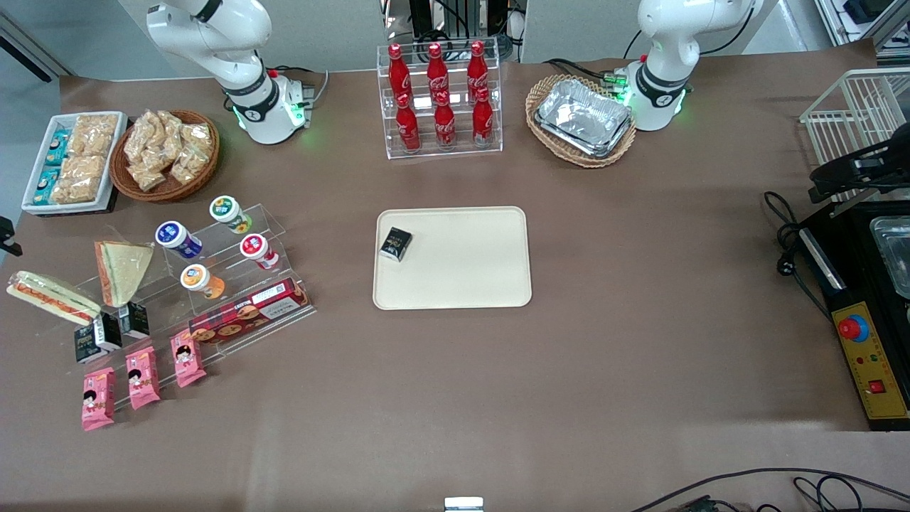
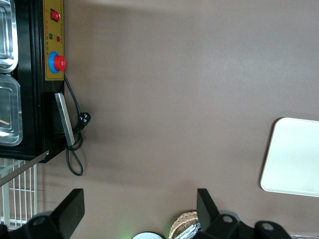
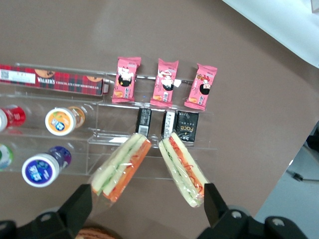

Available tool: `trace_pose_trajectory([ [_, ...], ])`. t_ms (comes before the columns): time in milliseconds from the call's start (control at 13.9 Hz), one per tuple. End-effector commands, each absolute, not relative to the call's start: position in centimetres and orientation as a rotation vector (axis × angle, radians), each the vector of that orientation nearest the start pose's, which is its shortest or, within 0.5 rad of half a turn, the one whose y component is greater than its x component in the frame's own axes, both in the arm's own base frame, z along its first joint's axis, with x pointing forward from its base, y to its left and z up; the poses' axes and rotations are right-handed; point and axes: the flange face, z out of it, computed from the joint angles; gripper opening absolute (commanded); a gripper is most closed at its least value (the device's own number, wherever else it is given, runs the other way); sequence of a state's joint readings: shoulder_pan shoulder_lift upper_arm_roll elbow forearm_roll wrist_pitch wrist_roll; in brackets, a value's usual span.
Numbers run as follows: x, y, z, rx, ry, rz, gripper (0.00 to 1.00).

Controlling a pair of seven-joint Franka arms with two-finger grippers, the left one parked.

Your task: Place sandwich on tray

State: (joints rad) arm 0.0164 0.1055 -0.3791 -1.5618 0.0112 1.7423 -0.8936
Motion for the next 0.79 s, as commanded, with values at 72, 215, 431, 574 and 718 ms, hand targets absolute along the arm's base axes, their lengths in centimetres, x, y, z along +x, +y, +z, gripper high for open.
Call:
trace_pose_trajectory([
  [72, 55.6, -22.3, 58.9, -3.061, -0.926, -0.077, 1.00],
  [215, 55.5, -23.3, 58.4, -3.061, -0.926, -0.069, 1.00],
  [431, 55.5, -26.6, 56.1, -3.029, -0.929, -0.099, 1.00],
  [574, 55.8, -28.0, 54.1, -3.032, -0.948, -0.074, 1.00],
  [718, 55.9, -29.6, 52.4, -3.038, -0.957, -0.053, 1.00],
])
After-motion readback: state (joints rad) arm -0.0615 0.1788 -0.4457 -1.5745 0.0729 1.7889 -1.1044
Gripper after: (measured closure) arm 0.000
